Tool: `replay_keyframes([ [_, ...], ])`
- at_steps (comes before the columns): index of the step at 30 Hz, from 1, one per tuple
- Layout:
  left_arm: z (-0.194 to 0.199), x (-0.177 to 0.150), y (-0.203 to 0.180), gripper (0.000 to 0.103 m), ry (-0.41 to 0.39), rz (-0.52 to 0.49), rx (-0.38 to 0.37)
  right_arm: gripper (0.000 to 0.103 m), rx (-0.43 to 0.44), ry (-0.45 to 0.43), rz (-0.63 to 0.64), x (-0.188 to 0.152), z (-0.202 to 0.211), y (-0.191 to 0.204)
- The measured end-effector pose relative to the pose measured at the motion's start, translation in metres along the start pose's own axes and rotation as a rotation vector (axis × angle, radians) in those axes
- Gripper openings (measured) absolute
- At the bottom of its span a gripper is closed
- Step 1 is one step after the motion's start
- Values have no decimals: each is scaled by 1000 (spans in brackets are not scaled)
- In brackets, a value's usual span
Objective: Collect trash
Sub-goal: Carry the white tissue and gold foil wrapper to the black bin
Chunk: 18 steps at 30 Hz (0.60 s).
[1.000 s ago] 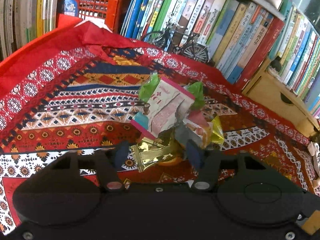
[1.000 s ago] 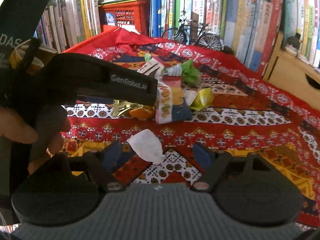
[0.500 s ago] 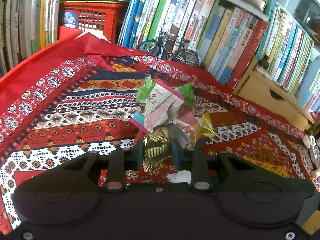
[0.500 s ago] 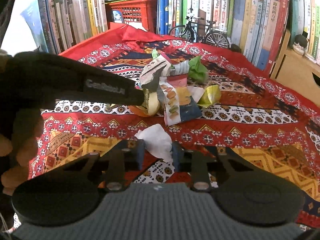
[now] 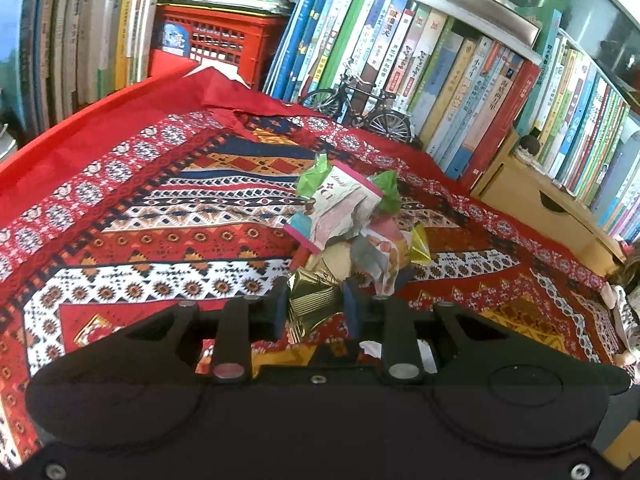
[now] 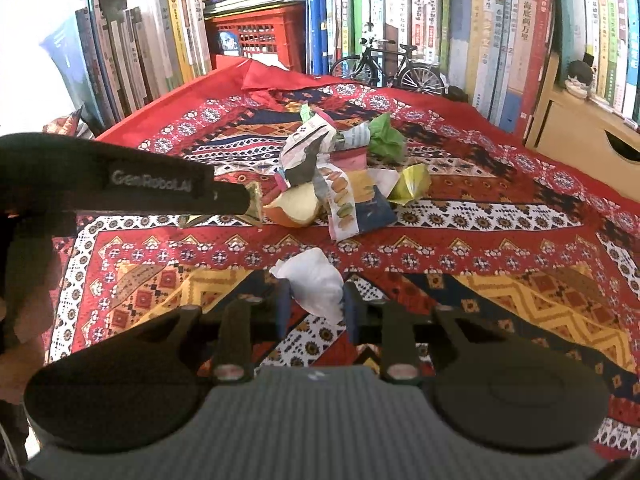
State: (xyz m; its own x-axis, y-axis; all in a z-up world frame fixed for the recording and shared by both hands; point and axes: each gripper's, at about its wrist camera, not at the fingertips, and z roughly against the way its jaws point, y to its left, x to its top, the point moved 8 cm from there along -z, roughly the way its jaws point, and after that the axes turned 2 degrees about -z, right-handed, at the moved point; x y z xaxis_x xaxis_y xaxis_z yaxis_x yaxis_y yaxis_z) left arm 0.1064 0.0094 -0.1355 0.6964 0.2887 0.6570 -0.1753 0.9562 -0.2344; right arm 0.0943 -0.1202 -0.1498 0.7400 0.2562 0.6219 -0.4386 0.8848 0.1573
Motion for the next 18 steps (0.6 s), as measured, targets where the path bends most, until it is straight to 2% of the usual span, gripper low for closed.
replay_keyframes([
  [18,69,-44,41,26,-16,55,54,31,-12,2,13,-33,39,35],
])
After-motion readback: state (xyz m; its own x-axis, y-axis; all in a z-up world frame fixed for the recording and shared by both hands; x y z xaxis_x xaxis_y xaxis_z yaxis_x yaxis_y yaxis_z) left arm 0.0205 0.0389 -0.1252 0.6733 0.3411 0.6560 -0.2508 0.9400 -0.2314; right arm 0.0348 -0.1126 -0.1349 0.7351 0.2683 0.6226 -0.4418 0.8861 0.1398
